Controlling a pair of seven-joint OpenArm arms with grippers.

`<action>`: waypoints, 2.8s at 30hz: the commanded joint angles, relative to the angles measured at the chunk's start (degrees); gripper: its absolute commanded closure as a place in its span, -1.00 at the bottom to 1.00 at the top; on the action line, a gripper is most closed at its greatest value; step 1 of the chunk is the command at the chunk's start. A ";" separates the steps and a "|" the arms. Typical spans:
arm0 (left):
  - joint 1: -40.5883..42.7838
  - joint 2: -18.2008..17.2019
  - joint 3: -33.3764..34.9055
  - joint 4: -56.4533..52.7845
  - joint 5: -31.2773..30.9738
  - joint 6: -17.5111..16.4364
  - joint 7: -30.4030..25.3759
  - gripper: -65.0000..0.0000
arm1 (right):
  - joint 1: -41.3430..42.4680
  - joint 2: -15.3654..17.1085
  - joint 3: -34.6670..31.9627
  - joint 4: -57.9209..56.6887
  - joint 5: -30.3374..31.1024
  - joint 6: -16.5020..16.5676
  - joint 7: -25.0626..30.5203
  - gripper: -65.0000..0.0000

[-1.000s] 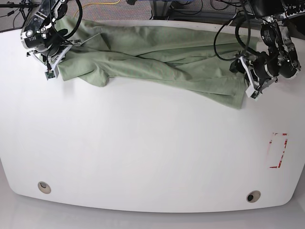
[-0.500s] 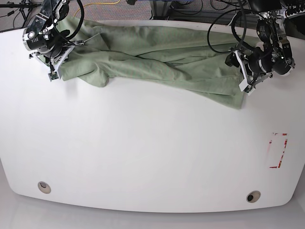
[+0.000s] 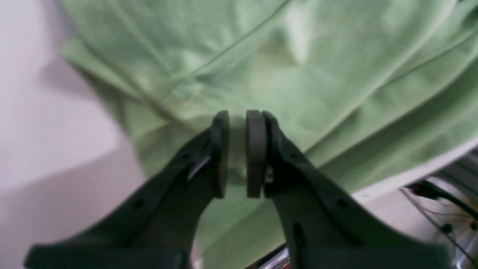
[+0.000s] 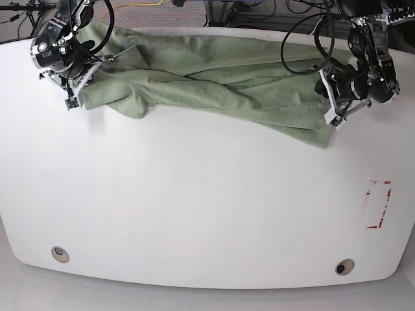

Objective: Fold the T-shirt properly
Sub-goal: 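Pull both grasped ends apart and away to stretch the polo strip, then lower the stretched strip onto the table with both grippers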

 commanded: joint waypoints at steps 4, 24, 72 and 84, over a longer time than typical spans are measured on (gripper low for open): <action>-0.53 -0.54 -0.36 0.92 4.84 -0.06 -0.38 0.79 | -0.36 0.74 0.37 0.95 0.08 -0.10 0.60 1.00; -0.18 -0.81 -0.36 -5.94 13.90 -0.06 -1.48 0.77 | -4.58 0.65 3.97 -3.71 0.08 -0.10 0.95 0.96; -5.10 4.38 -3.96 -11.74 17.32 -0.06 -5.61 0.35 | 21.44 12.96 -1.04 -37.73 -0.36 -0.10 16.51 -0.03; -6.95 5.35 -5.28 -6.03 17.15 -0.06 -2.88 0.33 | 21.53 12.78 -1.04 -20.24 -0.01 -0.10 7.37 -0.04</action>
